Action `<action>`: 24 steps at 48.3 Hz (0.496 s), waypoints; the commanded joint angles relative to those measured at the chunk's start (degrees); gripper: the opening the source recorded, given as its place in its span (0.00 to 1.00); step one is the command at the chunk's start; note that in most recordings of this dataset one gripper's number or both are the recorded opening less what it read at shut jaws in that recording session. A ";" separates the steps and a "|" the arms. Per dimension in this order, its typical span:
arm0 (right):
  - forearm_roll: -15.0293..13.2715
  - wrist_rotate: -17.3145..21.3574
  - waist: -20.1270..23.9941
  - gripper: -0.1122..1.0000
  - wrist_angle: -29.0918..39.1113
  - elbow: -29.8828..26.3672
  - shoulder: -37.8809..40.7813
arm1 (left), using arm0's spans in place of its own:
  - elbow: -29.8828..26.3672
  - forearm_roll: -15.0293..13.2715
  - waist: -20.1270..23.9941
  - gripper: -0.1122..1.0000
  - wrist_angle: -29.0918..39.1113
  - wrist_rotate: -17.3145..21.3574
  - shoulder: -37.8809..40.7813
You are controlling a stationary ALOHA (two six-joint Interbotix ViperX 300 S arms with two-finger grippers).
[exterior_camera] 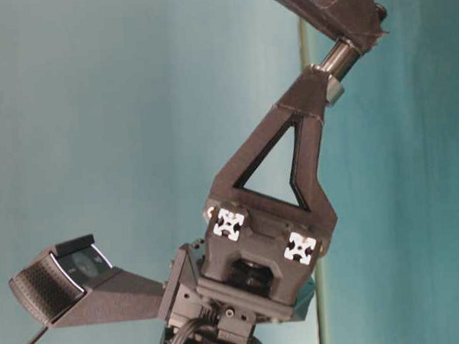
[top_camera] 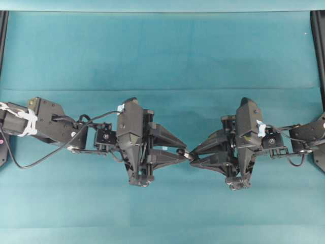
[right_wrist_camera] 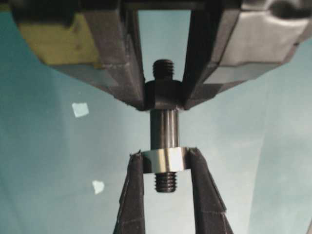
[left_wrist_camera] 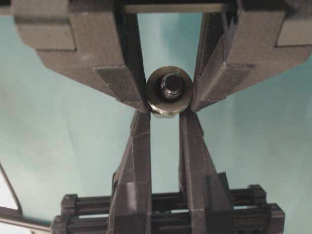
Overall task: Insert the washer onto the shaft with both hands.
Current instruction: 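Push the washer down along the shaft with the left gripper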
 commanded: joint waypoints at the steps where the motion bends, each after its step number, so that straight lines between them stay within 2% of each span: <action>1: 0.26 -0.09 -0.62 0.10 -0.79 -1.32 -0.44 | -1.14 0.18 -0.62 0.40 0.53 0.09 0.00; 24: 0.18 -0.79 -1.14 0.10 -0.79 -2.46 0.09 | -1.58 0.18 -1.58 0.40 2.72 0.35 0.35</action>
